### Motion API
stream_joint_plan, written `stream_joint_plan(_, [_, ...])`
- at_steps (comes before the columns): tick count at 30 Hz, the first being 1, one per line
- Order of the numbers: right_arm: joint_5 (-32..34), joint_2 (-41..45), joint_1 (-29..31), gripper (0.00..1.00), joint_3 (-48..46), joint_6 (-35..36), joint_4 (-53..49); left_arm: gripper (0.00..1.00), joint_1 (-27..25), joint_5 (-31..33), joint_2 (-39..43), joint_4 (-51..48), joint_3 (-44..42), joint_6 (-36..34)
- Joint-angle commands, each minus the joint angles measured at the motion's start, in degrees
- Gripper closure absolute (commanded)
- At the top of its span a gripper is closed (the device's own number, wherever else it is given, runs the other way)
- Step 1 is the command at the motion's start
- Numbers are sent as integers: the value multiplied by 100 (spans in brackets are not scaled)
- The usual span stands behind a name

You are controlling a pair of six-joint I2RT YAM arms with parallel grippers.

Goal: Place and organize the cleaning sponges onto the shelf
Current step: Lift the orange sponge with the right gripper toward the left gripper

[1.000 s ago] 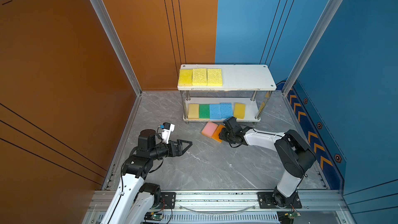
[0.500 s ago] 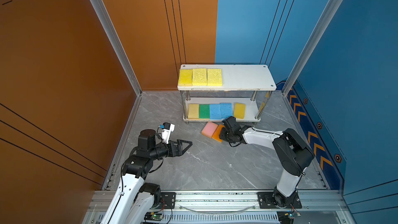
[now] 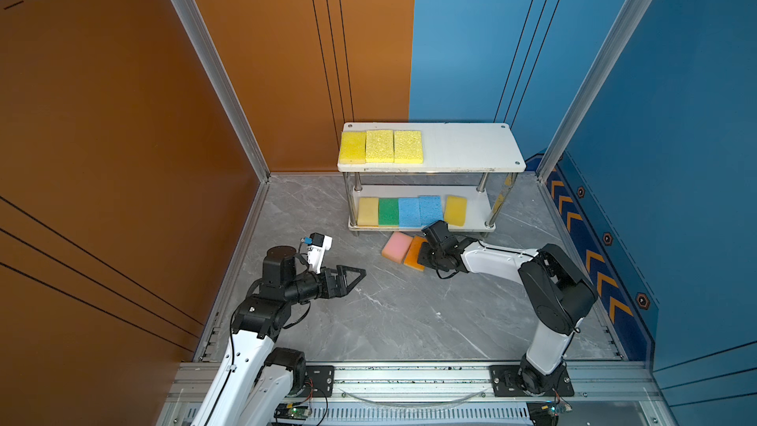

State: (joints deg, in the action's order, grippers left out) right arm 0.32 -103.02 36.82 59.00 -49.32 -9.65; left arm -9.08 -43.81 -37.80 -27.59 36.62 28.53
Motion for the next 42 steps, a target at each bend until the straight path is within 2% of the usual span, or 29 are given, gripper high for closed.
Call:
stream_joint_plan(1, [263,304,97,91,-103,287,-836,2,-30,-136,71,52,-10,5])
stream_joint_plan(5, [258,816,185,92,-372,450,-1101,2,-29,-133,71,52,-10,14])
stream_joint_plan(10, [-532,1564,219,92,-795,904,-1141,2,-75,-136,54,51,-23,38])
stream_joint_plan(15, [-851,2545,221,93,-950,1357,-1522,2,-351,-148,-109,58,36,179])
stream_joint_plan(18, [-1120,3183,145,93,-937,1605,-1663,2,-677,-29,-175,344,-6,539])
stream_joint_plan(22, [-1700,3752,11,93,-742,1877,-1859,2,-1191,186,-220,1289,-169,1288])
stream_joint_plan(32, [-2784,4346,-21,92,-53,2225,-2255,2,-2285,618,-1127,3416,-122,2307])
stream_joint_plan(42, [-3283,4465,97,93,79,2147,-2241,1,-2807,1053,-1742,3947,220,2279])
